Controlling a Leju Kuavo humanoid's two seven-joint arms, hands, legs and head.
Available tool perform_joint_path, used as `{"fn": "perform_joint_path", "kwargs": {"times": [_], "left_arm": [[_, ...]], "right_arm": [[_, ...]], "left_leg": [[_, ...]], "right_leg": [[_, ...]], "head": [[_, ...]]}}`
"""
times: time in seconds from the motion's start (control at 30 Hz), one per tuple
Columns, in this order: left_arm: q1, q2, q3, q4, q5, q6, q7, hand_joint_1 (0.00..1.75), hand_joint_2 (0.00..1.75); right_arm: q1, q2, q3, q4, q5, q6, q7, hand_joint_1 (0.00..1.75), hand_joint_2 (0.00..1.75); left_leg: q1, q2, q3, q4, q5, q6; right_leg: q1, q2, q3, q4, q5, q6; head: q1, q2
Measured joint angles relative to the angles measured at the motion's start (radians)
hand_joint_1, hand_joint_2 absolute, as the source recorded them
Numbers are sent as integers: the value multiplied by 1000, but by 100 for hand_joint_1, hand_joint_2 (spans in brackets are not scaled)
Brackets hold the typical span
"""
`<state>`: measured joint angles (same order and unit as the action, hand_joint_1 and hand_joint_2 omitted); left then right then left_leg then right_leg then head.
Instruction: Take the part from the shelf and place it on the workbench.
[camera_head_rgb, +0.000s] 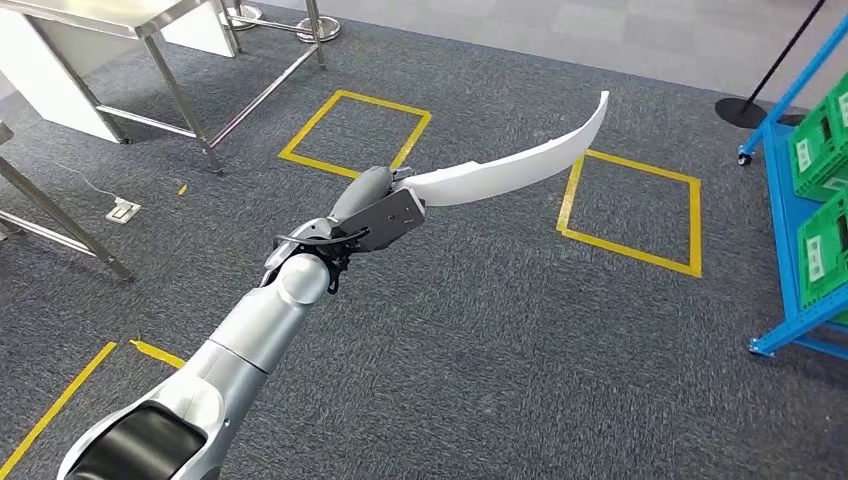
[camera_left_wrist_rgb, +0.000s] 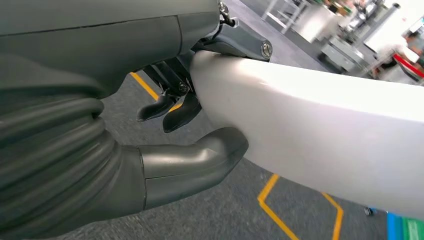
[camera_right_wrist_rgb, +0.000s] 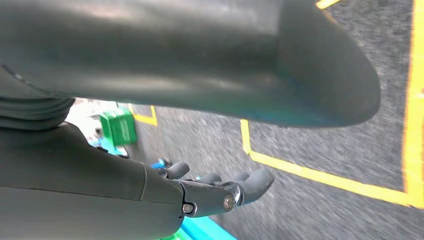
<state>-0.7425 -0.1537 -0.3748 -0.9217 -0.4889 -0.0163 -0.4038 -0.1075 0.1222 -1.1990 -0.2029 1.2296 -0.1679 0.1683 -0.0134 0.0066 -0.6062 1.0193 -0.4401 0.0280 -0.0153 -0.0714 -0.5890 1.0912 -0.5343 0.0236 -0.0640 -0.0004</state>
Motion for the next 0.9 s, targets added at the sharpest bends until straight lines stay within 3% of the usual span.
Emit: {"fn": "perform_joint_path", "kwargs": {"times": [0.03,0.07,0.1,0.13,0.17,0.2,0.27,0.33,0.4,0.43,0.5,0.53,0.57,0.63,0.67,0.73,0.77,0.83,0.87,0.9], "left_arm": [[-2,-1,0,0,0,2,0,175,175],[-4,-2,1,2,0,4,0,175,175],[-3,-2,1,3,0,5,-1,175,175],[-3,-2,1,5,1,6,-1,175,175],[-2,-2,1,7,1,7,-1,175,175],[-3,-2,2,9,0,8,-2,175,175],[-5,-2,3,9,-1,11,-3,175,175],[-9,-4,3,9,-9,13,-3,175,175],[-11,-3,4,10,-19,14,-1,175,175],[-12,-1,4,9,-24,14,0,175,175],[-17,2,4,7,-32,14,2,175,175],[-20,3,4,4,-36,14,3,175,175],[-23,3,4,2,-39,12,3,175,175],[-22,4,4,-3,-42,9,3,175,175],[-22,5,4,-6,-42,7,4,175,175],[-22,6,4,-14,-43,7,4,175,175],[-24,7,4,-19,-43,7,4,175,175],[-28,5,4,-27,-43,7,3,175,175],[-29,5,4,-29,-43,6,2,175,175],[-29,5,4,-33,-44,2,0,175,175]], "right_arm": [[1,-1,0,0,2,0,0,0,0],[3,-2,0,0,3,0,0,0,0],[5,-4,0,0,4,0,0,0,0],[6,-5,0,0,4,0,1,0,0],[7,-5,0,0,4,0,2,0,0],[6,-6,0,0,4,1,2,0,0],[6,-7,0,0,4,1,2,0,0],[5,-7,0,0,4,2,-7,0,0],[3,-7,0,0,3,3,-15,0,0],[2,-7,0,0,3,3,-16,0,0],[2,-6,0,0,4,3,-16,0,0],[4,-6,0,0,4,3,-15,0,0],[6,-6,0,0,4,3,-14,0,0],[8,-7,0,0,4,3,-11,0,0],[8,-7,0,0,4,3,-11,0,0],[7,-7,0,0,4,3,-11,0,0],[6,-7,0,0,4,4,-11,0,0],[5,-7,0,0,4,4,-12,0,0],[4,-6,0,0,4,4,-12,0,0],[2,-6,0,0,4,4,-11,0,0]], "left_leg": [[2,-12,-1,-1,2,3],[4,-24,-2,-1,3,5],[4,-38,-3,0,3,5],[5,-52,-5,2,3,5],[5,-66,-5,5,3,5],[7,-81,-6,9,3,3],[9,-108,-10,17,0,-6],[10,-133,-18,21,3,-20],[13,-156,-26,16,10,-36],[13,-148,-30,17,10,-41],[9,-91,-55,62,-20,-50],[8,-53,-78,115,-50,-52],[9,-30,-109,182,-83,-55],[10,-16,-157,290,-121,-58],[11,-14,-158,296,-113,-58],[8,4,-101,194,-56,-51],[3,30,-61,121,-32,-44],[-7,64,-11,27,-10,-27],[-11,65,-7,16,-12,-21],[-11,49,-7,13,-9,-15]], "right_leg": [[-2,35,-27,57,-29,4],[-2,56,-61,126,-59,6],[-2,65,-93,186,-79,8],[-2,68,-113,219,-81,9],[-3,70,-114,214,-64,10],[-4,74,-95,167,-30,10],[-9,111,-33,31,30,11],[-11,141,1,-43,45,7],[-9,128,5,-48,45,-7],[-9,116,7,-51,48,-15],[-9,90,10,-58,54,-30],[-6,76,10,-59,54,-36],[-4,62,9,-60,53,-39],[-1,33,9,-59,51,-42],[0,18,10,-59,50,-43],[2,-9,14,-58,47,-42],[4,-21,17,-58,44,-40],[9,-43,21,-57,39,-32],[11,-54,23,-57,38,-27],[11,-66,26,-58,37,-23]], "head": [[2,0],[4,0],[6,0],[7,0],[7,0],[7,0],[8,0],[9,0],[9,0],[9,0],[2,0],[-2,0],[-5,0],[-5,0],[-5,0],[-6,0],[-5,0],[-5,0],[-4,0],[-5,0]]}}
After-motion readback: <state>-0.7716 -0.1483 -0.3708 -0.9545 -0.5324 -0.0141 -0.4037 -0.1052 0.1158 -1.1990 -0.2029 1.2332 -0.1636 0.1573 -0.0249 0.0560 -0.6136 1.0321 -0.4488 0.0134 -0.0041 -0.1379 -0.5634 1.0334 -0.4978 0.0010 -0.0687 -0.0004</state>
